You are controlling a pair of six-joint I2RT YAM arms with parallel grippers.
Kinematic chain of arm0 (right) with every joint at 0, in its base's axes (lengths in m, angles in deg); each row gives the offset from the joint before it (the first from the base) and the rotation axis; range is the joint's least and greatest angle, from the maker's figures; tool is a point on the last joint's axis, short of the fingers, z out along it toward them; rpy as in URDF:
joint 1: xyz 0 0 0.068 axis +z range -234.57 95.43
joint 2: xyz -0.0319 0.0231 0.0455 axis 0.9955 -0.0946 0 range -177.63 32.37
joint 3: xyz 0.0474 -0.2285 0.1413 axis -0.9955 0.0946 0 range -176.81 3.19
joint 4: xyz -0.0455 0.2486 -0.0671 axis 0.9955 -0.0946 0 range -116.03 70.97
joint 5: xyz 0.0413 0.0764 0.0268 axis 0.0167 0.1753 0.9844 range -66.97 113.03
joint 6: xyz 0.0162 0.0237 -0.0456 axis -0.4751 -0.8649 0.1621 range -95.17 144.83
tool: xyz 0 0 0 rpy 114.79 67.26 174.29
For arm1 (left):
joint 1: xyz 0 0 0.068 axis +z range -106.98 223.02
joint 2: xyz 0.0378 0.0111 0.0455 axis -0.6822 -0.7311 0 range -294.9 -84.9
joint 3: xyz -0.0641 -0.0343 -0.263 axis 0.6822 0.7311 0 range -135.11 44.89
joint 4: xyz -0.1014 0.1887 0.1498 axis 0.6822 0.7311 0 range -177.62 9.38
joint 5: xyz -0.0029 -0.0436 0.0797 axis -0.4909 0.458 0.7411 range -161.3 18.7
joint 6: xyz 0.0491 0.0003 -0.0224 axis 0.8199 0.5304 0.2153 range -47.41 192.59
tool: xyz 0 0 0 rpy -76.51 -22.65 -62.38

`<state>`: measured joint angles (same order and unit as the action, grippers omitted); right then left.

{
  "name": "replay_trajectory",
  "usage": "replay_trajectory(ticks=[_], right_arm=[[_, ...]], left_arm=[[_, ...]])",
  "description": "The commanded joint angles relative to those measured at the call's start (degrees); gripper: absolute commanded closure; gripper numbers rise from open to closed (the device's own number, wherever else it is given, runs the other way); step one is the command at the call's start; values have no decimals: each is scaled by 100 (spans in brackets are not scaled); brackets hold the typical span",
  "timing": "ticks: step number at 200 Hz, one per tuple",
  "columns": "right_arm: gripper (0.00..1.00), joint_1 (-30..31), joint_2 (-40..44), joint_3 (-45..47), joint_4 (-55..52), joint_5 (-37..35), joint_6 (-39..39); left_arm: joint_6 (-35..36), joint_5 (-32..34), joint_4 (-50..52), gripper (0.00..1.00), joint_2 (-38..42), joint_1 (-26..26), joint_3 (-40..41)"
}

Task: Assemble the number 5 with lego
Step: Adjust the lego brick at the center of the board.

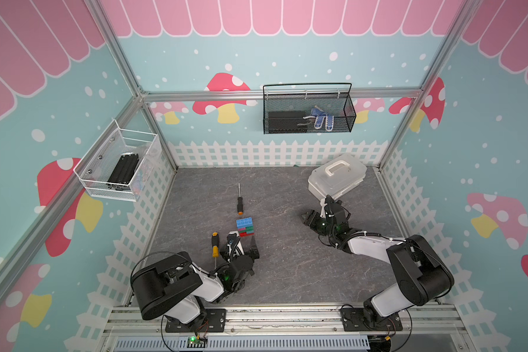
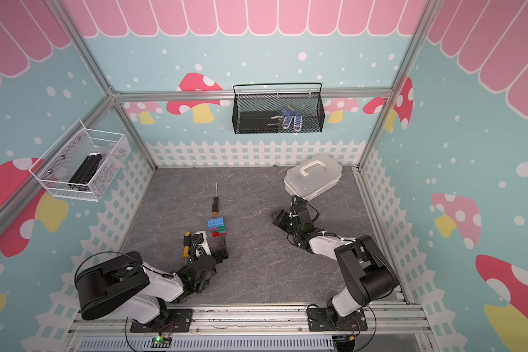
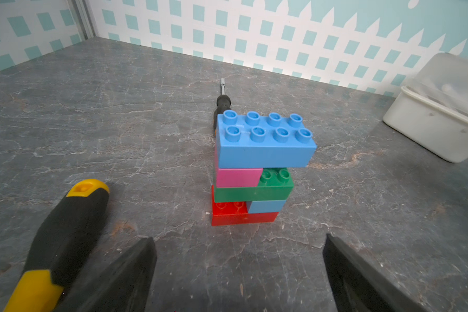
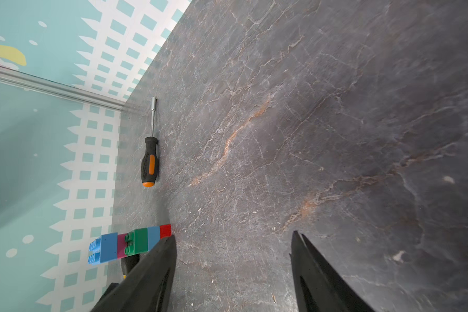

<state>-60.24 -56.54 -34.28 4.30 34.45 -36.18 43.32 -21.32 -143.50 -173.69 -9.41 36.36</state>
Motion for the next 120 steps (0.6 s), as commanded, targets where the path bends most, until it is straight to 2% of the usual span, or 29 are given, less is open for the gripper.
replay_trajectory(ticks=[1,20,50,120], right_arm=[[31,-74,-68,-8,77,68,83],[30,-96,-70,-31,77,80,90],[30,-113,-82,14,83,74,90],[30,-186,-99,51,99,110,48]], left_arm=[[186,-142,-1056,1,-460,91,-45],[235,-127,-1472,1,-742,107,-28],[551,-88,-1287,1,-872,136,-308],[530,3,-1648,1,-1466,321,-423]])
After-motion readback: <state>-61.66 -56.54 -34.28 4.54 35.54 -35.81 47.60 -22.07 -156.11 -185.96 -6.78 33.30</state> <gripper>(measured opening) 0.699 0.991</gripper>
